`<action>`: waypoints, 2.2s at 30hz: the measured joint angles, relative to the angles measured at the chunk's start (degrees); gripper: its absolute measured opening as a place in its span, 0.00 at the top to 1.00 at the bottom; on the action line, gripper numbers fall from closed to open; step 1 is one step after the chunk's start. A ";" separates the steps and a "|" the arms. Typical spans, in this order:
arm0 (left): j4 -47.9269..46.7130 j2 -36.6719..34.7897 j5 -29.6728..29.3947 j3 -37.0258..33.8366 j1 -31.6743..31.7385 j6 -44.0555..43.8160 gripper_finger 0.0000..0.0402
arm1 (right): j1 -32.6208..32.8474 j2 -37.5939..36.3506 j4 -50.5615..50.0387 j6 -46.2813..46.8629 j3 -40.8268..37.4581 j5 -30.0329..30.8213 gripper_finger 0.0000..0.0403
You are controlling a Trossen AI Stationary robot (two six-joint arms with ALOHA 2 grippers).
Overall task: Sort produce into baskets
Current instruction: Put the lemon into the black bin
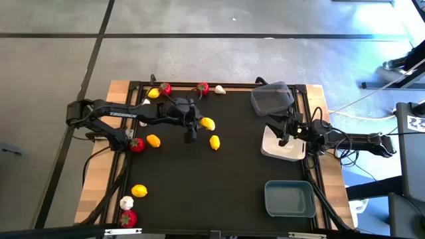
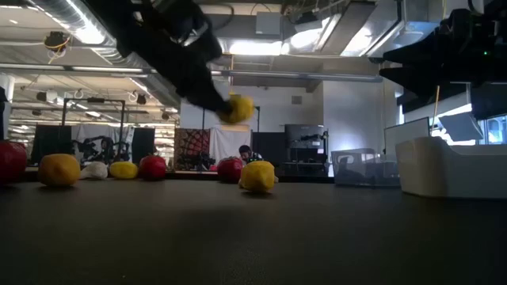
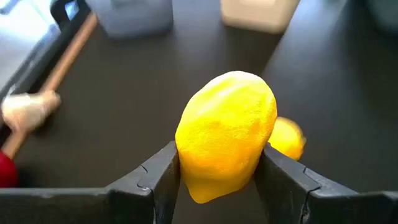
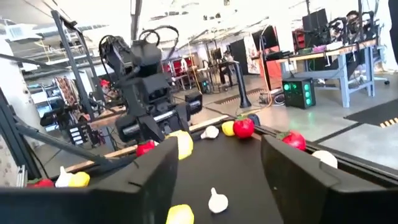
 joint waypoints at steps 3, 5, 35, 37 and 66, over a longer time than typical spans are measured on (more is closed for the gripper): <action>3.92 -1.06 0.02 0.00 -1.06 -1.19 0.56 | 0.00 1.75 2.17 -0.36 0.01 0.01 0.39; 6.85 -1.15 0.02 0.00 -1.88 -1.61 0.56 | 0.00 3.13 3.62 -0.41 0.00 0.00 0.38; 32.96 -0.95 -2.88 0.00 -8.22 -11.01 0.56 | 0.00 44.61 23.61 -2.54 21.56 -15.39 0.37; 32.92 -0.95 -2.93 0.00 -8.24 -11.08 0.56 | 0.00 48.08 23.55 -2.61 24.20 -17.05 0.37; 33.34 -0.93 -2.86 0.00 -8.26 -13.25 0.56 | 1.27 64.44 29.73 -5.22 36.83 -18.76 0.37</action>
